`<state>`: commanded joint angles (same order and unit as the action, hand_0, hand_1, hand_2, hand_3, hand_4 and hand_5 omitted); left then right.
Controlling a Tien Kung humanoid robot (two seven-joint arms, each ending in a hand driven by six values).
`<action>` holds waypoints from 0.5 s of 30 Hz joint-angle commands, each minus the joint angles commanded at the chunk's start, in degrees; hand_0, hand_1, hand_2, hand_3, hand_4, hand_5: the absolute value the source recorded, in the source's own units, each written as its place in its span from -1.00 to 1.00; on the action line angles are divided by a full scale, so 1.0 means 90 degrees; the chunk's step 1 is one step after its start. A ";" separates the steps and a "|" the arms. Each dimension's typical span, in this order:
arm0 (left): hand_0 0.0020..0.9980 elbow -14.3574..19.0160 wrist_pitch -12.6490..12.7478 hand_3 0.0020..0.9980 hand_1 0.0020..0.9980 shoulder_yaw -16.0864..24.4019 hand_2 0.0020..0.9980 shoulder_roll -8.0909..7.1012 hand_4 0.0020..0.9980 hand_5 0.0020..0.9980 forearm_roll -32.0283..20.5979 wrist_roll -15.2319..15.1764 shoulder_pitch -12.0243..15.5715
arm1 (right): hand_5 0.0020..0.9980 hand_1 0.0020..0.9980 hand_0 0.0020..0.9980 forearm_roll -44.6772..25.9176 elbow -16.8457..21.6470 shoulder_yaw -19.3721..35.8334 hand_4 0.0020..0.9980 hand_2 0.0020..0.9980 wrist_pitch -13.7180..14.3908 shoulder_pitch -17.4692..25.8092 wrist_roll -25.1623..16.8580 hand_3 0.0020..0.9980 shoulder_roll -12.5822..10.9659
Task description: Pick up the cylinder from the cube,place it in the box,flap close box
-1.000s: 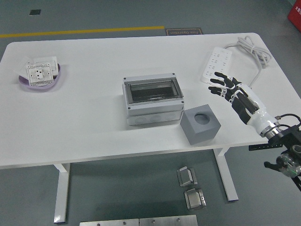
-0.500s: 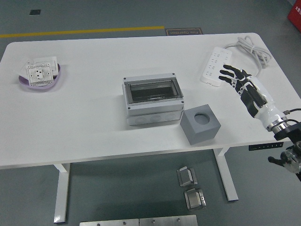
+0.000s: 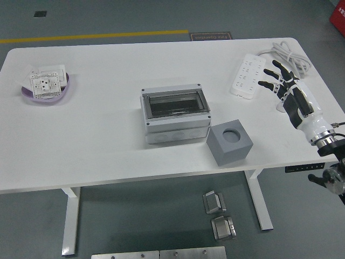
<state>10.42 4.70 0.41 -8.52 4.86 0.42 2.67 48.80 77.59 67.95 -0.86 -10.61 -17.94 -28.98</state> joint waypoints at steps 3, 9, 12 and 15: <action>0.37 -0.0008 0.0000 0.21 0.31 0.0228 0.09 -0.0024 0.26 -0.43 0.0211 0.0039 0.0011 | 0.17 0.19 0.41 0.0120 0.0016 0.0058 0.53 0.54 -0.0099 0.0001 0.0026 1.00 0.0008; 0.37 -0.0007 0.0000 0.21 0.31 0.0053 0.09 0.0000 0.26 -0.43 0.0037 0.0011 0.0017 | 0.18 0.12 1.00 -0.0126 -0.0037 0.0065 0.52 0.45 -0.0170 -0.0003 0.0042 0.54 0.0008; 0.37 -0.0007 -0.0001 0.21 0.31 0.0014 0.09 0.0015 0.26 -0.43 0.0003 0.0010 0.0027 | 0.02 0.97 1.00 -0.0250 -0.0088 0.0075 0.52 0.87 -0.0254 0.0011 0.0023 0.42 0.0033; 0.37 -0.0010 -0.0005 0.21 0.31 0.0310 0.09 0.0015 0.26 -0.43 0.0300 0.0084 0.0048 | 0.02 0.97 1.00 -0.0313 -0.0110 0.0075 0.52 0.87 -0.0298 0.0023 -0.0001 0.42 0.0034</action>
<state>10.32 4.65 3.21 -8.39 7.56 1.18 3.11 45.98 76.60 68.63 -3.54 -10.41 -17.95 -28.67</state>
